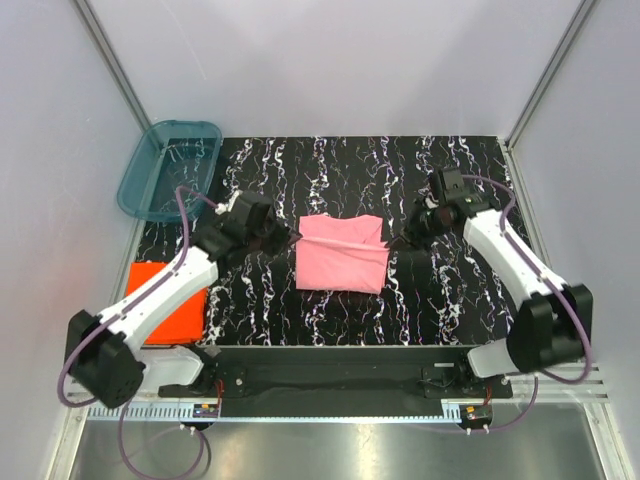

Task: Fold and stack the t-shirts
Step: Fold the tshirt

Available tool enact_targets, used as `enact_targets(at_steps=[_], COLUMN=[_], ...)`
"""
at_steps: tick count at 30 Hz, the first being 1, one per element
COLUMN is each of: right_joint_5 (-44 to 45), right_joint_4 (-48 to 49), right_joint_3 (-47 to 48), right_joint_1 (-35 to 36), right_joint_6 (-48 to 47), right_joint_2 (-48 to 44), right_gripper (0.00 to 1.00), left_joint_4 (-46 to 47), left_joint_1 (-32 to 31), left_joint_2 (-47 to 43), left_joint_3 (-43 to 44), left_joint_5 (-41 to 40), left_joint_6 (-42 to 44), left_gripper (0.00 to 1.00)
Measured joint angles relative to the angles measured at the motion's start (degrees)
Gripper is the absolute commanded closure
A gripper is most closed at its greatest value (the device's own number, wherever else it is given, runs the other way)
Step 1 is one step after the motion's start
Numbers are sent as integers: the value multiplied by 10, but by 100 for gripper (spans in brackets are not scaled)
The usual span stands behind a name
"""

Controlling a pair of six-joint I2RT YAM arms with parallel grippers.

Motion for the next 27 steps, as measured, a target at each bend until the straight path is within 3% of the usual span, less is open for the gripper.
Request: enact_targets(at_steps=[11, 27], right_joint_5=[-82, -123], right_joint_4=[4, 7], right_joint_3=[161, 270], right_joint_1=[-70, -99], right_joint_6=[-57, -90], right_joint_2=[205, 370], right_gripper=[100, 99], left_joint_4=[21, 49], left_joint_1=[106, 162], left_joint_2=[191, 374], left_joint_3=[117, 224], left_joint_5=[102, 187], left_joint_6=[88, 148], left_gripper=[100, 97])
